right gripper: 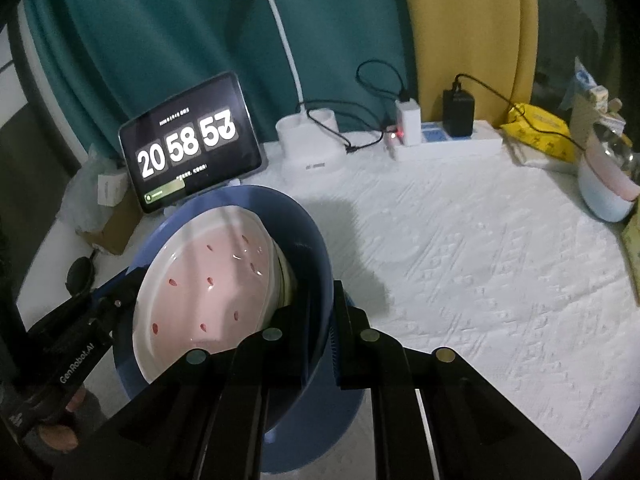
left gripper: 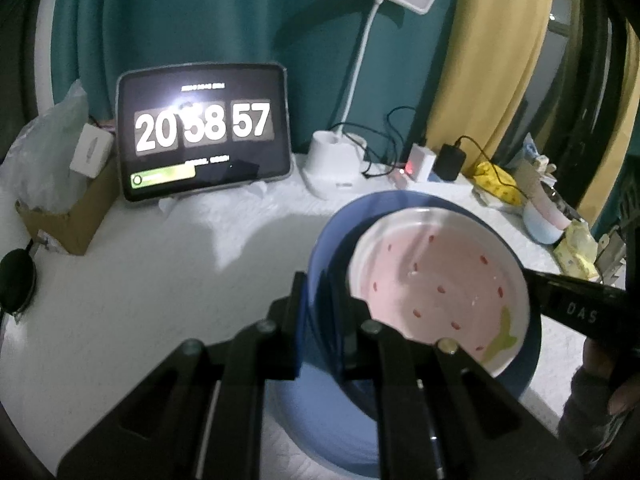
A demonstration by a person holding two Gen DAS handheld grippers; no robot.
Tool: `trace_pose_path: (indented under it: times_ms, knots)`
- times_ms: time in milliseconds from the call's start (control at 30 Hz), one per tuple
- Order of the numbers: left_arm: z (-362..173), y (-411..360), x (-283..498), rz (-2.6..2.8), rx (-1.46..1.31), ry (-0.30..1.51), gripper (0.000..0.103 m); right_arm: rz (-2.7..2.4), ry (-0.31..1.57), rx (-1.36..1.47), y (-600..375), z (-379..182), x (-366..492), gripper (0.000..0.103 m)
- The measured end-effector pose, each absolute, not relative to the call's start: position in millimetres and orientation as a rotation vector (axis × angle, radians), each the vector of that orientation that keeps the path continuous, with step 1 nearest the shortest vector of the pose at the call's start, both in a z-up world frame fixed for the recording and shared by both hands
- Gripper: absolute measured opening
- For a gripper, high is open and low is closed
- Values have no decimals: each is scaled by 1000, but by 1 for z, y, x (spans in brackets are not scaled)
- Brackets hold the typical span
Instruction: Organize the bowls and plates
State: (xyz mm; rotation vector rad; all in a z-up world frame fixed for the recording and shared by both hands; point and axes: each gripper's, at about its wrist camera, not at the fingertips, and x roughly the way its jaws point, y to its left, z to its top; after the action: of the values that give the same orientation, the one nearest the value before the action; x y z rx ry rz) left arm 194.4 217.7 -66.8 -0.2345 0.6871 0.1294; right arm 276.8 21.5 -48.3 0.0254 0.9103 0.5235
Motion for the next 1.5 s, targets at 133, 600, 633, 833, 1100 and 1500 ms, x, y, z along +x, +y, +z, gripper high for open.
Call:
trace_pose_path:
  times_ms: [133, 600, 633, 833, 1100, 1500]
  knots:
    - [-70, 218, 197, 132, -230, 697, 9, 524, 926, 31, 23, -56, 282, 10]
    - [-75, 212, 207, 169, -173, 734, 10, 533, 927, 27, 25, -61, 292, 12]
    - [-75, 213, 207, 167, -175, 737, 10, 535, 923, 23, 26, -61, 293, 13]
    - [-78, 218, 206, 164, -199, 754, 11, 531, 913, 3, 30, -59, 293, 13]
    - [-77, 214, 200, 169, -180, 762, 13, 515, 925, -9, 29, -58, 291, 13]
    - [-73, 208, 188, 188, -171, 738, 20, 481, 907, -18, 19, -55, 284, 35]
